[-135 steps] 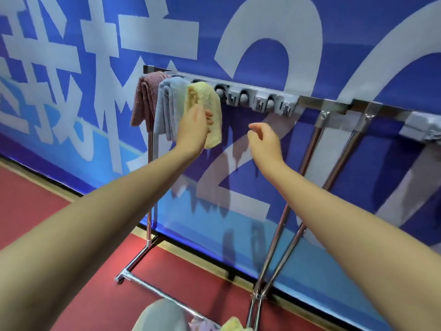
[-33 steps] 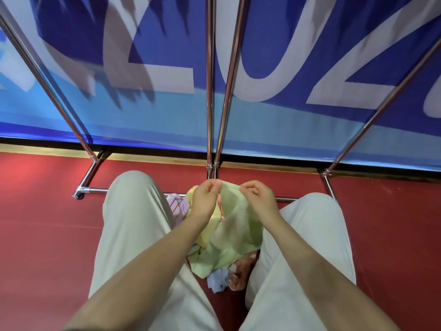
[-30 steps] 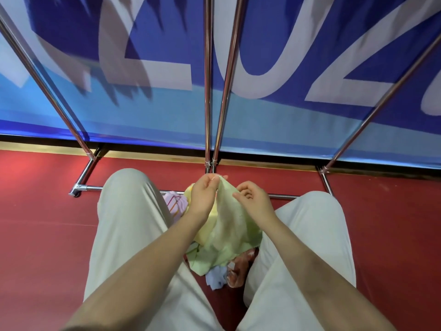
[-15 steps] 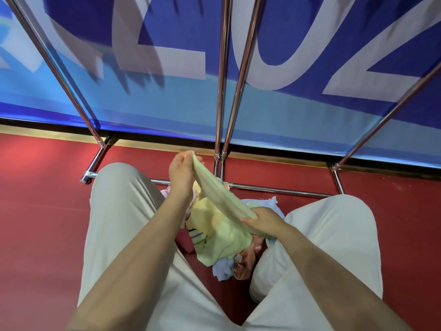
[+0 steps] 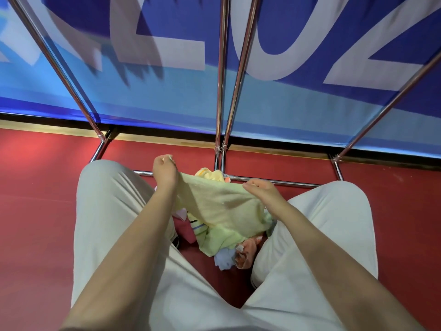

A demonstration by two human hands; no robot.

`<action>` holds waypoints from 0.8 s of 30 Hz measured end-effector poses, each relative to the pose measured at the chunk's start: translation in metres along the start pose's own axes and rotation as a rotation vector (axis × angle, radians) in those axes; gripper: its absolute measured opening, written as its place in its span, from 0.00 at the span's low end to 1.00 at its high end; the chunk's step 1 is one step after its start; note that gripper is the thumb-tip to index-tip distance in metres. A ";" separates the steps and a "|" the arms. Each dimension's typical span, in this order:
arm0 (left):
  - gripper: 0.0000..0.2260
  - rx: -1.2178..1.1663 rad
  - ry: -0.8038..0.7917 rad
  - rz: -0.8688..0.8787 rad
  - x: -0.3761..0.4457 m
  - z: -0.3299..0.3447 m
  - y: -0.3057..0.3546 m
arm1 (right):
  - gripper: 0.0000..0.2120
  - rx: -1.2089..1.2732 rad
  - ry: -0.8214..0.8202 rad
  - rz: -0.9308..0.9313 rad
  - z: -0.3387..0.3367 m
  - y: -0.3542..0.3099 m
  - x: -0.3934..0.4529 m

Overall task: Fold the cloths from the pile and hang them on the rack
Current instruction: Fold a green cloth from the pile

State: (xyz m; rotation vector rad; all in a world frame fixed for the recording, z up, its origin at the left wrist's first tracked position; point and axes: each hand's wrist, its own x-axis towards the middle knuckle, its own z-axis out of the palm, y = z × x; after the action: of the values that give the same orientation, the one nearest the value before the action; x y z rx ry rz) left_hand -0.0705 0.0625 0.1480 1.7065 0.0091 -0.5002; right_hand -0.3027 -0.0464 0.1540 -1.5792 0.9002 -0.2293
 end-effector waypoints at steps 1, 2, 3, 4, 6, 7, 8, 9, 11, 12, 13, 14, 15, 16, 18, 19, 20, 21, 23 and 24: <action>0.10 0.014 0.003 -0.016 0.002 0.000 -0.003 | 0.09 0.006 0.017 -0.014 0.001 -0.003 0.000; 0.10 0.033 -0.002 -0.026 0.001 0.000 -0.004 | 0.08 -0.002 0.041 -0.041 0.003 -0.003 0.001; 0.10 0.058 -0.017 -0.025 -0.003 0.000 -0.006 | 0.08 -0.016 0.070 -0.079 0.004 -0.005 0.003; 0.09 0.089 -0.048 -0.013 -0.008 0.002 -0.006 | 0.08 -0.036 0.101 -0.115 0.005 -0.005 0.004; 0.09 0.156 -0.134 0.031 -0.021 0.006 -0.006 | 0.07 -0.071 0.155 -0.176 0.007 -0.008 0.007; 0.09 0.176 -0.177 0.060 -0.027 0.009 -0.007 | 0.07 -0.081 0.171 -0.205 0.008 -0.011 0.006; 0.08 0.185 -0.214 0.097 -0.035 0.012 -0.006 | 0.07 -0.087 0.182 -0.233 0.008 -0.014 0.006; 0.07 0.191 -0.250 0.131 -0.041 0.014 -0.006 | 0.07 -0.090 0.187 -0.261 0.008 -0.018 0.005; 0.05 0.180 -0.338 0.185 -0.054 0.019 -0.005 | 0.07 -0.100 0.193 -0.327 0.008 -0.026 0.002; 0.06 0.178 -0.392 0.214 -0.061 0.021 -0.004 | 0.07 -0.097 0.199 -0.361 0.007 -0.030 0.001; 0.07 0.190 -0.445 0.246 -0.067 0.024 -0.003 | 0.06 -0.082 0.207 -0.387 0.006 -0.034 -0.001; 0.08 0.200 -0.495 0.274 -0.073 0.027 -0.002 | 0.06 -0.059 0.218 -0.402 0.005 -0.037 -0.003; 0.10 0.206 -0.536 0.293 -0.077 0.030 -0.001 | 0.06 -0.034 0.230 -0.409 0.005 -0.040 -0.004; 0.11 0.200 -0.572 0.305 -0.082 0.033 0.000 | 0.06 -0.011 0.242 -0.413 0.003 -0.042 -0.004; 0.11 0.187 -0.635 0.311 -0.091 0.036 0.001 | 0.05 0.011 0.258 -0.419 0.002 -0.043 -0.004; 0.09 0.188 -0.665 0.320 -0.094 0.038 0.000 | 0.05 0.012 0.261 -0.418 0.001 -0.043 -0.004; 0.07 0.190 -0.692 0.330 -0.097 0.039 -0.001 | 0.05 0.010 0.261 -0.414 0.001 -0.042 -0.003; 0.05 0.198 -0.707 0.338 -0.098 0.041 -0.002 | 0.05 0.008 0.262 -0.405 0.001 -0.041 -0.003; 0.04 0.207 -0.701 0.342 -0.099 0.042 -0.003 | 0.05 0.010 0.268 -0.379 0.001 -0.037 -0.001; 0.04 0.191 -0.687 0.328 -0.098 0.042 -0.002 | 0.05 0.005 0.271 -0.368 0.000 -0.034 -0.001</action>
State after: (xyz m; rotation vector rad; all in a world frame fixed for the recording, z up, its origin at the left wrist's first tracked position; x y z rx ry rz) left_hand -0.1736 0.0497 0.1739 1.5975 -0.8205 -0.8315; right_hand -0.2889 -0.0473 0.1850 -1.7281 0.8054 -0.7191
